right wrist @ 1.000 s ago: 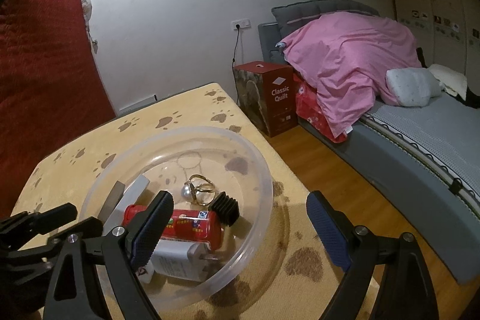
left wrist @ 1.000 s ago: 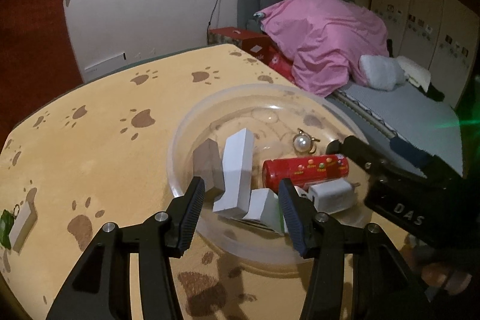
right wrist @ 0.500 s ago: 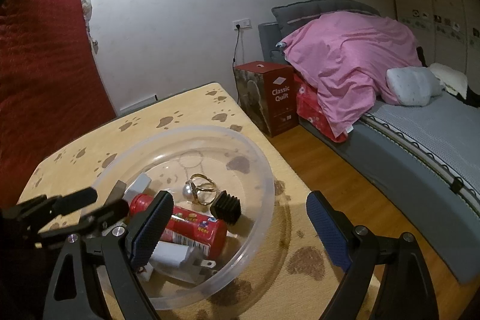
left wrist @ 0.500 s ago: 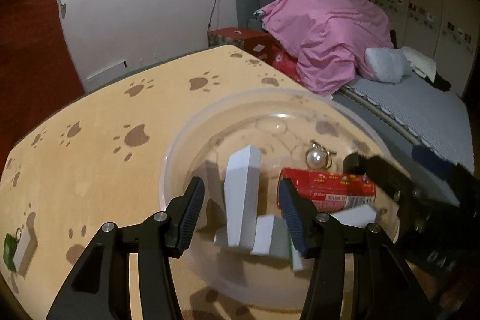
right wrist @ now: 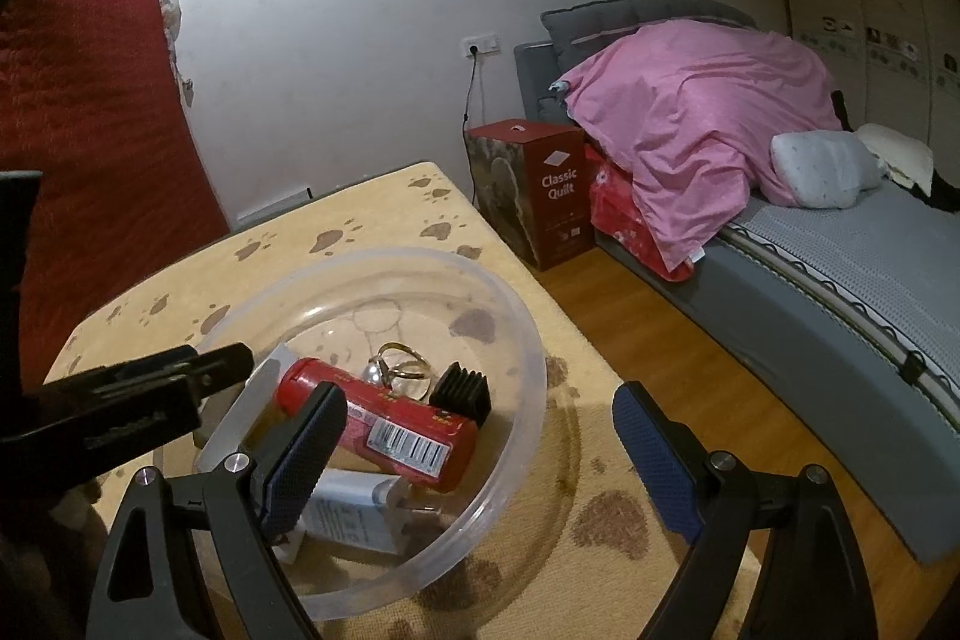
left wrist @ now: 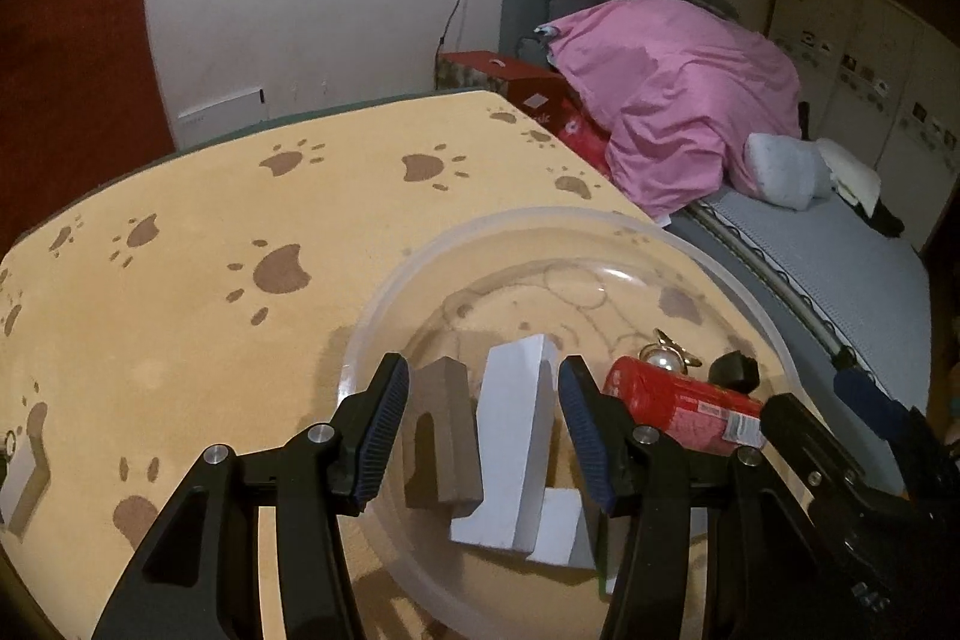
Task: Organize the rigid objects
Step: 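Move both tools away from the bowl toward the wooden block and green keychain, then grasp the light wooden block with the right tool while the left tool approaches the green keychain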
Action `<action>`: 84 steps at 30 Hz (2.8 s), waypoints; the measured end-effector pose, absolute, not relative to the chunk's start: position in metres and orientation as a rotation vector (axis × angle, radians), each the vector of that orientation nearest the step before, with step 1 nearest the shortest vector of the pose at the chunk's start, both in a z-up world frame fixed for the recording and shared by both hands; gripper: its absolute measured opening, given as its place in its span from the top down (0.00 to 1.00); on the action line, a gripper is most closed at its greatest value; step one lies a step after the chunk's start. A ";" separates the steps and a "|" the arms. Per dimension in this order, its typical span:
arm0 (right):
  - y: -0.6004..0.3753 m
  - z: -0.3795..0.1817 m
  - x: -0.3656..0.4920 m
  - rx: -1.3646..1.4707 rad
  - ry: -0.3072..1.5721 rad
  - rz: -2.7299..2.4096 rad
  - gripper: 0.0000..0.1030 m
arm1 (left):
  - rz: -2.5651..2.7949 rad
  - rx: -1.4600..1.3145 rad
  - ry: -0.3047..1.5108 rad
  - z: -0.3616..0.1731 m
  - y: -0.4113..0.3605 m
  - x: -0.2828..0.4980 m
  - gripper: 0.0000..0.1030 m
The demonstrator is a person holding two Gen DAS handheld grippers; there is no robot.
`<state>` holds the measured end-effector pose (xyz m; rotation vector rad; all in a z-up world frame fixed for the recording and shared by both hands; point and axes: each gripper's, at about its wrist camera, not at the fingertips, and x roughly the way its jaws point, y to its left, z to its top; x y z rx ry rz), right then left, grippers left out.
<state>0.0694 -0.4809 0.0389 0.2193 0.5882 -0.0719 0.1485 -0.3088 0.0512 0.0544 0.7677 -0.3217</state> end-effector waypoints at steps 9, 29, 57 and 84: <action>-0.473 0.040 0.068 0.186 0.616 -0.047 0.10 | -0.292 0.048 0.756 0.055 -0.294 0.137 0.40; -0.437 0.049 0.062 0.161 0.619 0.018 0.02 | -0.099 -0.055 0.717 0.057 -0.219 0.106 0.12; -0.352 0.063 0.052 0.073 0.612 0.151 0.00 | 0.064 -0.058 0.654 0.063 -0.131 0.064 0.10; -0.261 0.049 0.064 -0.008 0.693 0.317 0.00 | 0.177 -0.131 0.663 0.054 -0.044 0.048 0.10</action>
